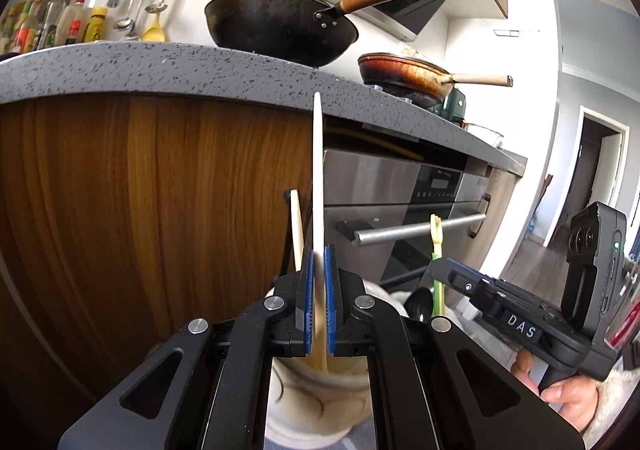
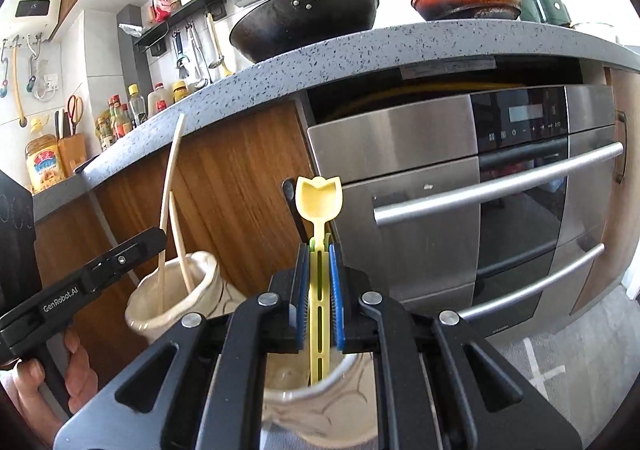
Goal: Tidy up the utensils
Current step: 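Release the chopstick into the larger pot while the right releases the yellow utensil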
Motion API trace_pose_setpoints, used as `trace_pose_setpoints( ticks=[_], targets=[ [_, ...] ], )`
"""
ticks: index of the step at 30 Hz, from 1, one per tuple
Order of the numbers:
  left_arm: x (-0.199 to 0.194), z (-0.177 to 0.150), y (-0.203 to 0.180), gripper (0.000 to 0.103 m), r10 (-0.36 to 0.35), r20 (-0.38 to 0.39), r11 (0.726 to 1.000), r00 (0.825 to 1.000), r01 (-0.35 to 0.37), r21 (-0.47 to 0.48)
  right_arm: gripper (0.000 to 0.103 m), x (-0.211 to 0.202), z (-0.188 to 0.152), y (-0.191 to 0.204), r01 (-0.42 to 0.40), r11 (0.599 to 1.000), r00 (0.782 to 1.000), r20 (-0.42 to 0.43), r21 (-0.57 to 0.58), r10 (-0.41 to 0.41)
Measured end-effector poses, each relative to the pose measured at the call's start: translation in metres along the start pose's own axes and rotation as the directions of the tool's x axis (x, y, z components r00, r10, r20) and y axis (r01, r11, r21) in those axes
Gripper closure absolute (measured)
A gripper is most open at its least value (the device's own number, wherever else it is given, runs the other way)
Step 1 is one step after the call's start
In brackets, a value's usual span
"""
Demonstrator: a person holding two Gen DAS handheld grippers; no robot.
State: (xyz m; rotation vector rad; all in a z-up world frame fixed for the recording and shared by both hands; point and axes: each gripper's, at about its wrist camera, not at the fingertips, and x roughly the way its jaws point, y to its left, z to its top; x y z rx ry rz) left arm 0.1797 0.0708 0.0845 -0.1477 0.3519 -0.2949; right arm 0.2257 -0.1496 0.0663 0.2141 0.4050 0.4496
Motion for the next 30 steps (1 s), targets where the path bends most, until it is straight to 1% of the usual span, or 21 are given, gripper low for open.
trace_pose_setpoints(
  ticks=[7, 11, 20, 23, 26, 27, 29, 30],
  targets=[
    [-0.01, -0.009, -0.008, 0.097, -0.003, -0.036, 0.999, 0.999, 0.005, 0.05, 0.093, -0.011, -0.008, 0.005, -0.016, 0.999, 0.998, -0.059, -0.045, 0.014],
    [-0.009, -0.011, -0.009, 0.097, -0.011, -0.062, 0.999, 0.998, 0.014, 0.045, 0.093, -0.012, -0.013, 0.011, -0.013, 0.997, 0.994, -0.108, -0.07, 0.006],
    [-0.009, -0.012, -0.009, 0.097, -0.006, -0.073, 0.999, 0.997, 0.009, 0.043, 0.093, -0.008, -0.02, 0.018, -0.003, 0.994, 0.987, -0.162, -0.109, -0.015],
    [-0.011, -0.012, -0.008, 0.097, -0.003, -0.073, 0.999, 0.997, 0.005, 0.038, 0.093, -0.008, -0.02, 0.018, -0.002, 0.994, 0.986, -0.165, -0.113, -0.017],
    [-0.012, -0.012, -0.008, 0.097, -0.003, -0.081, 0.999, 0.997, 0.006, 0.035, 0.091, -0.009, -0.019, 0.018, -0.001, 0.994, 0.986, -0.165, -0.11, -0.018],
    [-0.012, -0.011, -0.009, 0.096, -0.002, -0.082, 0.999, 0.997, 0.005, 0.035, 0.087, -0.01, -0.018, 0.018, -0.002, 0.994, 0.986, -0.164, -0.109, -0.016],
    [-0.015, -0.011, -0.009, 0.09, -0.005, -0.08, 0.999, 0.997, 0.008, 0.034, 0.08, -0.013, -0.016, 0.019, -0.003, 0.994, 0.988, -0.155, -0.107, -0.013],
    [-0.017, -0.01, -0.01, 0.088, -0.005, -0.076, 0.999, 0.997, 0.007, 0.034, 0.079, -0.016, -0.015, 0.018, -0.002, 0.994, 0.989, -0.15, -0.105, -0.013]
  ],
)
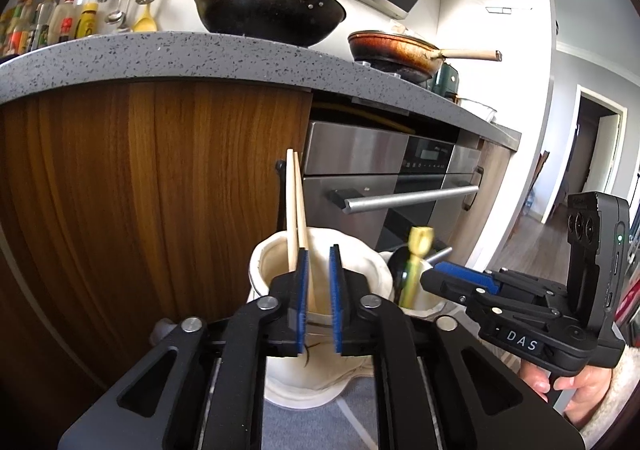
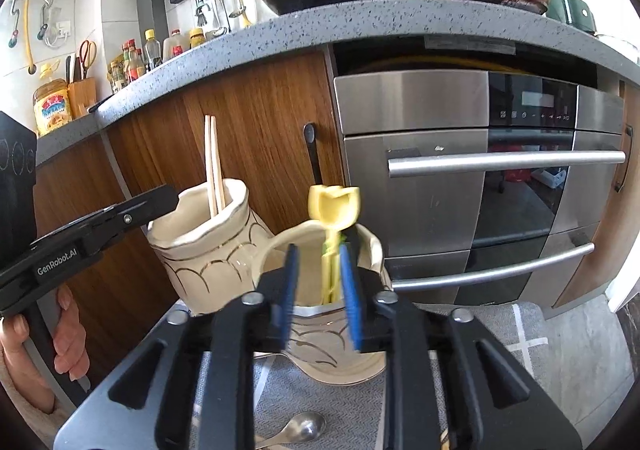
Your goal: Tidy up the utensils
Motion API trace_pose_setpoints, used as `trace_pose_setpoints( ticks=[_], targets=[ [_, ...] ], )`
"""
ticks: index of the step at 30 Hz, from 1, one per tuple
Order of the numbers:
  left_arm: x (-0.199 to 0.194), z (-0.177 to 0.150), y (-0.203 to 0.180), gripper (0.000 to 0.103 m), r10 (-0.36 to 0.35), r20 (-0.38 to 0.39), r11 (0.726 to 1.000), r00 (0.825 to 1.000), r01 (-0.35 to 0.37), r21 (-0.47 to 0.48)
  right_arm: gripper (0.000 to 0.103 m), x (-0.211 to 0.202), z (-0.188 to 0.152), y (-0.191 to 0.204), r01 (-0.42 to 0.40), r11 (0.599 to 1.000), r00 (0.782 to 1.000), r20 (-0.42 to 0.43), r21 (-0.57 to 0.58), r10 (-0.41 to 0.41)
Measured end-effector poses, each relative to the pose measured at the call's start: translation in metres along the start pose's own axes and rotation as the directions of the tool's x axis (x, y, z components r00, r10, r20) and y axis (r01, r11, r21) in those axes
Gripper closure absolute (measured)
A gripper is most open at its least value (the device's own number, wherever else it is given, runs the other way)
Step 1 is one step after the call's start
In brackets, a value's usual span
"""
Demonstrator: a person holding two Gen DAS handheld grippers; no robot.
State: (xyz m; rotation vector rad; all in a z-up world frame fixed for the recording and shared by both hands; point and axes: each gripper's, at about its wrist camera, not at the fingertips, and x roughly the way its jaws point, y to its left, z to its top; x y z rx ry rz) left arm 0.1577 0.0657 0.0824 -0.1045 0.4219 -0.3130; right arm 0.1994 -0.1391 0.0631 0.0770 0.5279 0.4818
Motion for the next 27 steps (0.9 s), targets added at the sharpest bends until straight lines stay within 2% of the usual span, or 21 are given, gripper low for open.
trace_pose_setpoints(
  ticks=[2, 4, 6, 8, 10, 13, 15, 18, 19, 21, 23, 27],
  targets=[
    [-0.005, 0.0, -0.001, 0.083, 0.0, 0.012, 1.0, 1.0, 0.0, 0.002, 0.078, -0.006, 0.001, -0.001, 0.003, 1.0, 1.0, 0.008, 0.005, -0.003],
    [-0.009, 0.001, -0.004, 0.081, -0.001, 0.016, 1.0, 1.0, 0.001, 0.005, 0.071, -0.012, 0.001, -0.003, 0.007, 1.0, 1.0, 0.016, 0.012, -0.007],
    [-0.014, 0.002, -0.006, 0.075, -0.002, 0.017, 1.0, 1.0, 0.002, 0.009, 0.06, -0.021, 0.0, -0.006, 0.011, 1.0, 1.0, 0.023, 0.022, -0.012],
    [-0.02, 0.001, -0.008, 0.064, 0.001, 0.02, 1.0, 1.0, -0.001, 0.013, 0.055, -0.03, 0.0, -0.011, 0.018, 0.999, 0.999, 0.026, 0.034, -0.019],
    [-0.025, 0.001, -0.01, 0.057, 0.004, 0.022, 1.0, 1.0, -0.004, 0.017, 0.048, -0.039, -0.001, -0.016, 0.027, 0.999, 0.999, 0.027, 0.044, -0.029],
    [-0.033, -0.001, -0.013, 0.038, 0.01, 0.02, 1.0, 1.0, -0.01, 0.023, 0.036, -0.056, -0.002, -0.024, 0.037, 0.998, 0.999, 0.03, 0.057, -0.039],
    [-0.039, -0.004, -0.015, 0.034, 0.014, 0.019, 0.999, 1.0, -0.015, 0.03, 0.024, -0.067, -0.003, -0.028, 0.039, 0.998, 0.999, 0.033, 0.058, -0.04],
    [-0.045, -0.008, -0.019, 0.03, 0.036, 0.001, 0.998, 0.999, -0.036, 0.041, 0.016, -0.083, -0.005, -0.032, 0.039, 0.998, 0.999, 0.032, 0.058, -0.041],
    [-0.046, -0.01, -0.019, 0.022, 0.05, -0.007, 0.998, 0.999, -0.05, 0.045, 0.013, -0.088, -0.006, -0.034, 0.039, 0.997, 0.999, 0.027, 0.061, -0.041],
    [-0.049, -0.014, -0.022, 0.016, 0.081, -0.019, 0.995, 0.997, -0.08, 0.052, 0.005, -0.098, -0.009, -0.038, 0.034, 0.997, 0.999, 0.019, 0.067, -0.035],
    [-0.05, -0.019, -0.026, 0.01, 0.109, -0.04, 0.992, 0.993, -0.106, 0.062, 0.006, -0.107, -0.015, -0.043, 0.042, 0.996, 0.999, 0.009, 0.076, -0.043],
    [-0.052, -0.033, -0.034, 0.01, 0.111, -0.083, 0.99, 0.99, -0.104, 0.091, 0.006, -0.118, -0.03, -0.052, 0.086, 0.992, 0.996, -0.023, 0.092, -0.085]
  ],
)
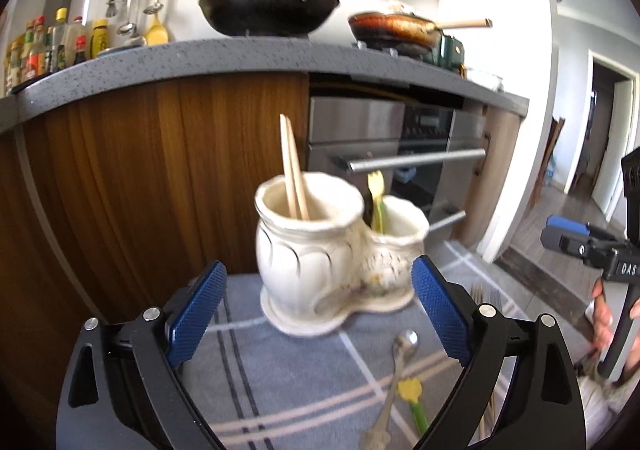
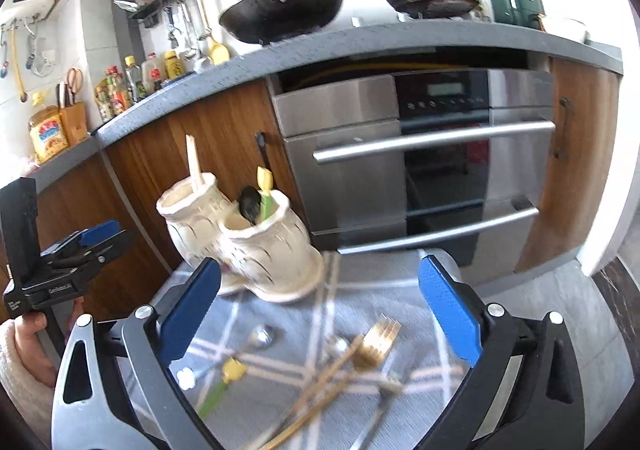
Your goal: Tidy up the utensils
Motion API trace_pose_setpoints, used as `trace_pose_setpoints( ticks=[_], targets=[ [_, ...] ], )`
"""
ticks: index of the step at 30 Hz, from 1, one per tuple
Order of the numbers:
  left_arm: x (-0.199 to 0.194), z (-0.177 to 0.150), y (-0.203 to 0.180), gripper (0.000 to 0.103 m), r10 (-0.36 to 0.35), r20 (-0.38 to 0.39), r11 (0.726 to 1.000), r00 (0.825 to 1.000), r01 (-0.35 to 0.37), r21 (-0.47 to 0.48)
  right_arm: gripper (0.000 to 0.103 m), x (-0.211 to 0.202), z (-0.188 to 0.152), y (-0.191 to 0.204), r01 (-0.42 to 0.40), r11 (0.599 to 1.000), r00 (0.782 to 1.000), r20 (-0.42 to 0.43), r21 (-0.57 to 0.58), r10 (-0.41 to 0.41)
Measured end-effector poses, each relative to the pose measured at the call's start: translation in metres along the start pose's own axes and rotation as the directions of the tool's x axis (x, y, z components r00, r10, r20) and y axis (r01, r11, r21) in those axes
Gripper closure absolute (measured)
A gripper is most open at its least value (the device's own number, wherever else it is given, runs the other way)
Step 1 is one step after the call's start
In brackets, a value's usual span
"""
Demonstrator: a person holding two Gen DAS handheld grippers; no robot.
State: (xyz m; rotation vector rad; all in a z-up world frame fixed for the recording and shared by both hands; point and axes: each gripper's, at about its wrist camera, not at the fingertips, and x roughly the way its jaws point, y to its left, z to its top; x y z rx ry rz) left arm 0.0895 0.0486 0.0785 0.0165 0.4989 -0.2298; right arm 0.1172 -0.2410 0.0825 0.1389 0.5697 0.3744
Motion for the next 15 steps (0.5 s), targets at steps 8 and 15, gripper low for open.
trace_pose_setpoints(
  ticks=[8, 15],
  targets=[
    [0.002, -0.034, -0.012, 0.01, -0.011, -0.083, 1.0, 0.996, 0.012, 0.014, 0.006, 0.006, -0.041, 0.001, 0.032, 0.999, 0.989, -0.144, 0.027, -0.028],
    [0.003, -0.058, -0.002, 0.009, 0.001, -0.117, 1.0, 0.993, -0.003, -0.022, 0.006, 0.024, -0.078, 0.048, 0.022, 1.0, 0.954, -0.298, 0.015, -0.017]
  ],
)
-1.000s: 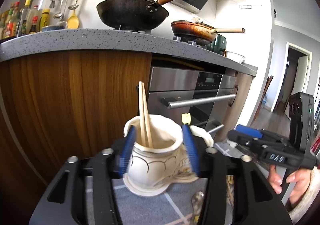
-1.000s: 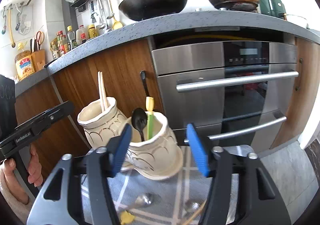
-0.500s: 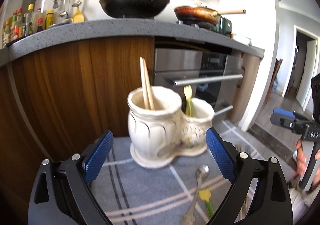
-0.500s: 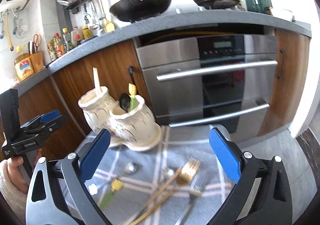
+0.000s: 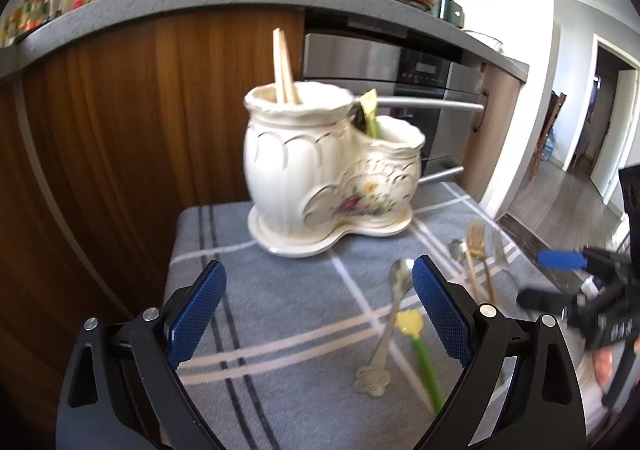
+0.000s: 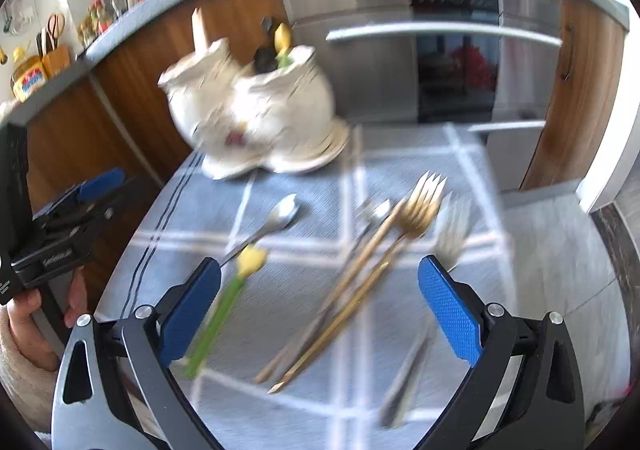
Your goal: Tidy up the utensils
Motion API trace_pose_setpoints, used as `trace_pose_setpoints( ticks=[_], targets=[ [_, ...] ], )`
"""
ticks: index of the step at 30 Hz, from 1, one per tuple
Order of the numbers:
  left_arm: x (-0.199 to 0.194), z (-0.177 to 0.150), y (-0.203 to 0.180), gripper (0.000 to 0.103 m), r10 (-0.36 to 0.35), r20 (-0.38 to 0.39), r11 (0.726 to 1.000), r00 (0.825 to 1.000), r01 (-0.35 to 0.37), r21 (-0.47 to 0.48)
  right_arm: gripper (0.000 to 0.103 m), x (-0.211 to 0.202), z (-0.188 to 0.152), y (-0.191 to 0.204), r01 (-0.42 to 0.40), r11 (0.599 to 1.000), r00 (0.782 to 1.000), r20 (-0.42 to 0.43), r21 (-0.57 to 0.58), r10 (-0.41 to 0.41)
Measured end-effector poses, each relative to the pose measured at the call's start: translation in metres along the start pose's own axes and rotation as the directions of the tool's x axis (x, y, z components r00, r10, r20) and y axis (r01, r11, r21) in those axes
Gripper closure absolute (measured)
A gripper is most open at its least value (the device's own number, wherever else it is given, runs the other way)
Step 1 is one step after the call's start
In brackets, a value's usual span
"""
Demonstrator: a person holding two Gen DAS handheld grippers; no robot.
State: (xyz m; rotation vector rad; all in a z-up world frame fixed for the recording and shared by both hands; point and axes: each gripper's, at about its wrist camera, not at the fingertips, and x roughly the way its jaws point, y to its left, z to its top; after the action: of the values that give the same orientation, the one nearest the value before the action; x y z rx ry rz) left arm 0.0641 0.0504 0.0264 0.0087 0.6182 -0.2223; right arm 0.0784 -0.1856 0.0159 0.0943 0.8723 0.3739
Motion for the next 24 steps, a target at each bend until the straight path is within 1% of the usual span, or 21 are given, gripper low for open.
trace_pose_setpoints(
  ticks=[3, 7, 11, 14, 15, 16, 18, 19, 21, 22, 24],
  targets=[
    [-0.001, -0.01, 0.008, 0.009, 0.031, 0.019, 0.999, 0.999, -0.031, -0.013, 0.006, 0.014, -0.01, 0.024, -0.01, 1.0, 0.999, -0.051, -0.005, 0.01],
    [0.001, -0.018, 0.019, 0.009, 0.019, 0.013, 0.999, 1.0, -0.018, -0.049, 0.008, 0.03, -0.022, 0.054, 0.008, 0.999, 0.996, -0.087, -0.04, -0.012],
    [0.0, -0.025, 0.026, 0.009, 0.031, 0.023, 0.999, 0.999, -0.031, -0.042, 0.022, 0.047, -0.033, 0.076, 0.05, 0.994, 0.989, -0.132, -0.094, -0.062],
    [-0.002, -0.027, 0.033, 0.009, 0.018, 0.03, 0.998, 0.999, -0.016, -0.066, 0.034, 0.056, -0.037, 0.079, 0.078, 0.993, 0.983, -0.159, -0.09, -0.091],
    [-0.003, -0.027, 0.035, 0.009, 0.011, 0.031, 0.997, 0.999, -0.009, -0.074, 0.037, 0.059, -0.038, 0.081, 0.088, 0.992, 0.981, -0.167, -0.09, -0.103],
    [-0.003, -0.027, 0.037, 0.009, 0.004, 0.032, 0.997, 0.999, -0.001, -0.083, 0.04, 0.059, -0.039, 0.083, 0.101, 0.99, 0.98, -0.162, -0.099, -0.116],
    [-0.004, -0.028, 0.038, 0.009, -0.007, 0.035, 0.996, 0.999, 0.01, -0.089, 0.049, 0.061, -0.039, 0.089, 0.114, 0.985, 0.977, -0.164, -0.129, -0.134],
    [-0.004, -0.028, 0.038, 0.009, -0.01, 0.037, 0.996, 0.999, 0.013, -0.085, 0.051, 0.062, -0.039, 0.093, 0.125, 0.981, 0.975, -0.163, -0.15, -0.149],
    [-0.005, -0.028, 0.036, 0.009, -0.009, 0.044, 0.997, 0.999, 0.012, -0.072, 0.06, 0.063, -0.039, 0.097, 0.123, 0.978, 0.975, -0.164, -0.168, -0.151],
    [-0.006, -0.028, 0.035, 0.009, -0.01, 0.047, 0.998, 0.999, 0.013, -0.067, 0.062, 0.062, -0.039, 0.098, 0.12, 0.978, 0.975, -0.168, -0.168, -0.148],
    [-0.007, -0.028, 0.033, 0.009, -0.014, 0.051, 0.998, 0.999, 0.017, -0.057, 0.07, 0.063, -0.037, 0.096, 0.115, 0.979, 0.974, -0.174, -0.168, -0.145]
  ],
)
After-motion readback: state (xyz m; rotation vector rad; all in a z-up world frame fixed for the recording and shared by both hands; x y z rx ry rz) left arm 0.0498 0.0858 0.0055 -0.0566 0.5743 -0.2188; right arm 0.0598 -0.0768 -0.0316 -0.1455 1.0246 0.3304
